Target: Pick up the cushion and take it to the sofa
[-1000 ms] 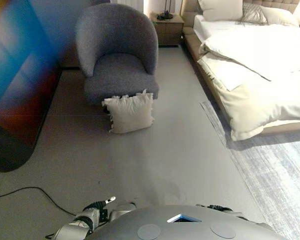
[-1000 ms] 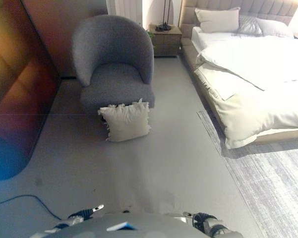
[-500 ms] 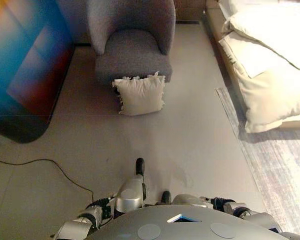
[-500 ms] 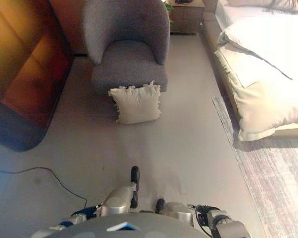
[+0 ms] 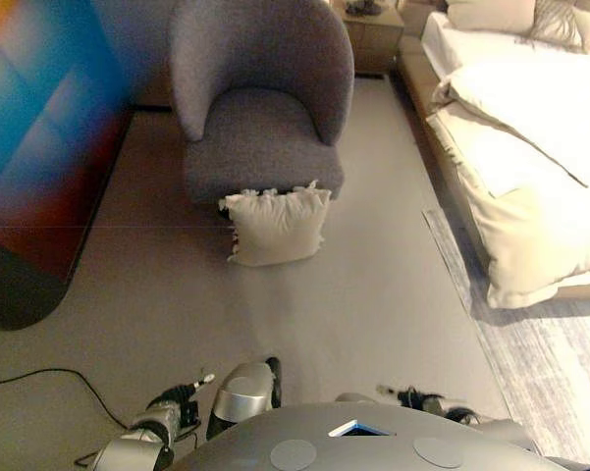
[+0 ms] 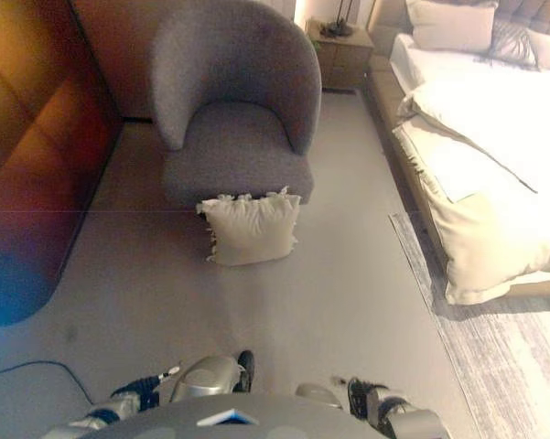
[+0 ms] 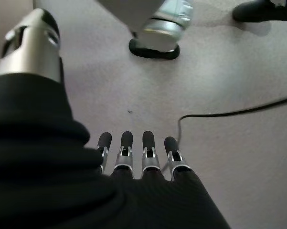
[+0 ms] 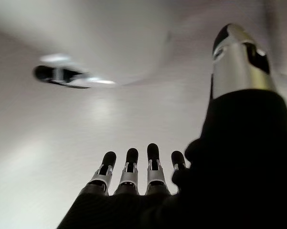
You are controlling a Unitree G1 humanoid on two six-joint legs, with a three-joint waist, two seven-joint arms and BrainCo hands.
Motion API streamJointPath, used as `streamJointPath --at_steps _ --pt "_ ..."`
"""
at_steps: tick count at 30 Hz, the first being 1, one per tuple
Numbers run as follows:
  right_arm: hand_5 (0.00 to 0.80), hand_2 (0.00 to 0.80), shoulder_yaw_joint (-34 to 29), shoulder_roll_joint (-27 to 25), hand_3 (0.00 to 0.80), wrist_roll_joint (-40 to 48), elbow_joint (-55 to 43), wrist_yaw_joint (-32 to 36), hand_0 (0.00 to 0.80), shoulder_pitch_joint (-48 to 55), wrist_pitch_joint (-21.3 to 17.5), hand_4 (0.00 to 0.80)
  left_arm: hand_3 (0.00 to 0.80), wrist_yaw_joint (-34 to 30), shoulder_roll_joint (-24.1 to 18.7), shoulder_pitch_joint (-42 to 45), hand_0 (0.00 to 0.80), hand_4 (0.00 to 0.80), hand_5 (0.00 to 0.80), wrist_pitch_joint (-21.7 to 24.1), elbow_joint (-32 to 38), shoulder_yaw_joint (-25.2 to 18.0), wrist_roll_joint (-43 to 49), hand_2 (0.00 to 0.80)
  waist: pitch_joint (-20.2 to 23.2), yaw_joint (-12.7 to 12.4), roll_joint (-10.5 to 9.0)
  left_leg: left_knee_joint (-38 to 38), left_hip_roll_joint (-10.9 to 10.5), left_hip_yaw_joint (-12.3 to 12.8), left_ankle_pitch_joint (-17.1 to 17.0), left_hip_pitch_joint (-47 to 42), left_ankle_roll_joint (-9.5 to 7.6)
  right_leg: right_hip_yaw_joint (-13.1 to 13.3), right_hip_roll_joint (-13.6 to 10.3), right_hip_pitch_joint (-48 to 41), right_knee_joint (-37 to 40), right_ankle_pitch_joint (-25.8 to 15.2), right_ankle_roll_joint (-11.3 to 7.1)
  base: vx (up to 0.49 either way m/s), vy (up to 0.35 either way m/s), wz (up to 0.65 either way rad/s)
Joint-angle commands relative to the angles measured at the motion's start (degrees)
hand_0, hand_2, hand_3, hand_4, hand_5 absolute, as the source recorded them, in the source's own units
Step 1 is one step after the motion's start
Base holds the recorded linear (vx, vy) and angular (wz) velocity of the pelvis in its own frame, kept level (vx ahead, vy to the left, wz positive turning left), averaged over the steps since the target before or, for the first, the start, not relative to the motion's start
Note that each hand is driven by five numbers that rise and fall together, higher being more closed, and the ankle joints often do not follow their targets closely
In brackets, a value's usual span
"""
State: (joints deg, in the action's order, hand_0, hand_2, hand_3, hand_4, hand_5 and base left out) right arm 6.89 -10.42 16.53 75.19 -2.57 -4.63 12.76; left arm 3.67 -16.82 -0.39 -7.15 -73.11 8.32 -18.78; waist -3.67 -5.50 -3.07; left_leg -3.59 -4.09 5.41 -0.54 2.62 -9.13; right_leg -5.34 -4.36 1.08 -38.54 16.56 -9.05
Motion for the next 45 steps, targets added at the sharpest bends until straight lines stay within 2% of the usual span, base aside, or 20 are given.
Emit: streamJointPath --at_steps 1,3,7,10,13,14,17,18,20,21,23,25,27,31,33,36,39,41,42,45 --pt "0.000 0.000 -0.1 -2.5 0.000 1.6 -0.8 -2.5 0.000 0.5 -2.0 0.000 0.000 -0.2 1.0 -4.6 0.000 0.000 0.000 -0.8 -0.8 0.7 0.3 0.000 -1.3 2.4 2.33 2.2 1.1 -0.9 3.7 -2.2 4.76 -6.8 -0.8 4.6 16.4 -13.2 2.63 0.481 -0.025 -0.29" --pt "0.000 0.000 0.3 -2.8 0.000 1.7 -1.3 -2.2 0.000 1.4 -3.2 0.000 0.000 0.1 1.1 -5.2 0.000 0.000 0.000 -1.4 -1.6 0.5 0.7 0.000 -1.8 3.9 2.34 2.1 1.8 -1.3 6.4 -5.6 5.35 -8.0 -3.3 7.4 24.6 -15.2 3.13 0.531 -0.096 0.08" --pt "0.000 0.000 -0.6 -3.4 0.000 0.1 -1.3 -1.9 0.000 2.2 -3.3 0.000 0.000 0.4 2.0 -5.1 0.000 0.000 0.000 -0.8 -3.5 0.2 0.6 0.000 -2.2 6.3 1.72 0.2 2.6 -2.7 11.3 -9.4 6.42 -2.8 -7.3 8.3 41.2 -22.6 0.49 0.557 -0.163 0.26" --pt "0.000 0.000 -1.6 -3.0 0.000 -1.2 -1.1 -1.5 0.000 3.1 -4.1 0.000 0.000 0.5 2.4 -3.8 0.000 0.000 0.000 0.3 -3.9 -0.3 0.7 0.000 -1.9 7.4 0.77 -3.0 4.1 -4.4 16.4 -13.2 6.93 0.5 -8.3 9.0 40.3 -24.6 0.36 0.549 -0.245 0.06" --pt "0.000 0.000 -1.9 -3.0 0.000 -1.7 -0.8 -1.3 0.000 3.7 -4.2 0.000 0.000 1.2 2.9 -2.9 0.000 0.000 0.000 1.1 -4.3 -1.0 1.0 0.000 -0.7 7.9 -0.13 -6.1 7.0 -4.4 18.0 -15.2 8.19 1.3 -7.9 8.3 39.5 -24.4 -0.14 0.501 -0.323 0.42" --pt "0.000 0.000 -2.1 -3.1 0.000 -1.7 -0.8 -1.2 0.000 3.6 -4.0 0.000 0.000 1.5 3.0 -2.7 0.000 0.000 0.000 0.9 -4.3 -1.3 1.1 0.000 -0.5 7.9 -0.14 -6.6 7.8 -4.5 17.8 -15.5 8.57 1.5 -7.5 8.3 38.5 -23.9 0.16 0.468 -0.354 0.81" --pt "0.000 0.000 -0.8 -4.0 0.000 -3.9 -1.4 -0.1 0.000 3.4 -3.1 0.000 0.000 0.7 3.2 -1.4 0.000 0.000 0.000 2.4 -3.9 -1.8 3.5 0.000 0.7 7.9 0.32 -13.1 12.6 -5.4 7.7 -15.1 12.08 1.5 -4.0 7.7 35.6 -21.0 3.02 0.432 -0.360 0.61" --pt "0.000 0.000 0.1 -4.6 0.000 -4.3 -1.7 0.7 0.000 3.1 -2.9 0.000 0.000 0.6 3.5 -1.1 0.000 0.000 0.000 4.2 -3.5 -1.0 4.8 0.000 0.8 7.5 0.24 -19.5 13.5 -5.5 3.6 -12.3 12.49 1.6 -2.8 6.4 36.0 -19.9 4.56 0.364 -0.342 0.01" --pt "0.000 0.000 0.6 -5.3 0.000 -4.5 -1.3 0.2 0.000 2.4 -2.0 0.000 0.000 1.6 4.2 -1.2 0.000 0.000 0.000 5.2 -2.5 0.4 4.1 0.000 0.5 6.9 -0.23 -29.6 13.8 -4.6 1.9 -6.8 11.74 1.3 -2.1 4.4 36.1 -18.6 6.49 0.355 -0.319 -0.20" --pt "0.000 0.000 0.7 -5.6 0.000 -4.5 -1.1 -0.4 0.000 2.0 -1.3 0.000 0.000 2.0 4.5 -1.4 0.000 0.000 0.000 5.7 -1.9 1.1 3.3 0.000 0.2 6.4 -0.44 -31.9 13.7 -4.1 2.2 -3.6 11.18 0.5 -1.8 3.0 36.2 -17.8 7.21 0.354 -0.242 -0.15" --pt "0.000 0.000 1.1 -6.2 0.000 -3.9 -0.6 -0.5 0.000 1.4 -0.4 0.000 0.000 2.8 4.7 -2.1 0.000 0.000 0.000 5.3 -1.1 2.3 1.5 0.000 -1.0 4.9 -0.53 -29.2 10.3 -4.1 5.1 0.7 9.76 -1.2 -1.9 0.1 36.4 -16.0 7.14 0.358 -0.117 0.03" --pt "0.000 0.000 0.9 -6.5 0.000 -4.7 0.2 0.2 0.000 0.8 -0.3 0.000 0.000 3.1 4.5 -2.2 0.000 0.000 0.000 5.1 -0.9 2.3 -0.1 0.000 -2.2 3.4 0.22 -20.8 6.3 -2.9 6.0 2.3 9.57 -2.6 -1.3 -2.9 36.2 -13.7 6.47 0.326 0.011 0.13" --pt "0.000 0.000 1.1 -6.4 0.000 -4.2 1.1 0.1 0.000 0.7 0.0 0.000 0.000 2.9 4.3 -2.1 0.000 0.000 0.000 3.8 -1.0 1.5 -1.2 0.000 -3.2 2.8 1.39 -10.5 5.2 -0.5 4.3 3.6 10.41 -3.4 0.2 -5.3 36.3 -11.9 6.53 0.377 0.064 0.22" --pt "0.000 0.000 1.3 -5.5 0.000 -4.4 2.7 0.7 0.000 1.5 0.5 0.000 0.000 2.8 4.7 -0.7 0.000 0.000 0.000 2.4 -2.1 -0.1 -1.9 0.000 -3.5 0.8 3.77 8.5 5.7 -0.6 -4.7 5.7 13.13 -3.2 3.8 -12.0 36.7 -7.8 6.95 0.555 0.092 0.30" --pt "0.000 0.000 1.6 -5.2 0.000 -4.5 2.9 0.7 0.000 1.6 0.8 0.000 0.000 2.9 4.8 -0.3 0.000 0.000 0.000 1.9 -2.3 -0.7 -1.9 0.000 -3.4 0.5 3.93 8.6 6.2 1.2 -3.8 7.9 13.33 -3.0 4.1 -14.9 36.1 -5.3 7.15 0.569 0.135 0.03" --pt "0.000 0.000 2.2 -4.5 0.000 -3.1 2.5 -1.2 0.000 1.3 2.0 0.000 0.000 3.1 5.3 0.5 0.000 0.000 0.000 1.5 -2.7 -1.3 -2.8 0.000 -2.9 -0.2 4.28 8.6 8.8 0.7 -3.9 11.2 13.92 -2.0 3.7 -18.0 33.7 -0.1 7.31 0.642 0.212 -0.11" --pt "0.000 0.000 1.3 -4.3 0.000 -1.1 2.3 -3.9 0.000 0.7 2.5 0.000 0.000 1.8 5.1 0.4 0.000 0.000 0.000 1.7 -3.3 -2.1 -1.8 0.000 -2.5 -0.5 3.80 8.6 10.5 0.9 -4.0 9.4 12.80 -1.6 0.7 -20.0 28.9 3.2 5.38 0.679 0.319 -0.38" --pt "0.000 0.000 -0.5 -4.1 0.000 -0.6 2.2 -5.8 0.000 1.0 3.4 0.000 0.000 2.1 4.5 0.3 0.000 0.000 0.000 3.0 -2.9 -1.8 1.6 0.000 -1.7 -0.3 2.21 2.2 9.1 0.2 -2.6 10.1 11.23 -1.0 -1.3 -21.5 23.8 1.6 3.48 0.754 0.354 -0.56" --pt "0.000 0.000 -1.2 -4.1 0.000 -2.4 2.1 -5.6 0.000 1.5 3.6 0.000 0.000 2.0 3.8 0.0 0.000 0.000 0.000 3.7 -2.3 -1.2 3.0 0.000 -1.1 -0.1 0.97 -2.8 7.6 0.5 -0.6 11.2 9.90 -1.1 -2.7 -21.2 20.2 -1.6 2.17 0.664 0.299 -0.28" --pt "0.000 0.000 -0.4 -4.1 0.000 -6.6 0.0 -2.4 0.000 2.7 2.1 0.000 0.000 0.9 2.1 -1.5 0.000 0.000 0.000 3.2 -0.5 0.7 2.1 0.000 -0.1 -0.3 -0.48 -5.1 5.5 0.8 2.0 10.9 7.48 -2.3 -4.9 -18.8 12.4 -9.6 0.40 0.498 0.219 -0.06"
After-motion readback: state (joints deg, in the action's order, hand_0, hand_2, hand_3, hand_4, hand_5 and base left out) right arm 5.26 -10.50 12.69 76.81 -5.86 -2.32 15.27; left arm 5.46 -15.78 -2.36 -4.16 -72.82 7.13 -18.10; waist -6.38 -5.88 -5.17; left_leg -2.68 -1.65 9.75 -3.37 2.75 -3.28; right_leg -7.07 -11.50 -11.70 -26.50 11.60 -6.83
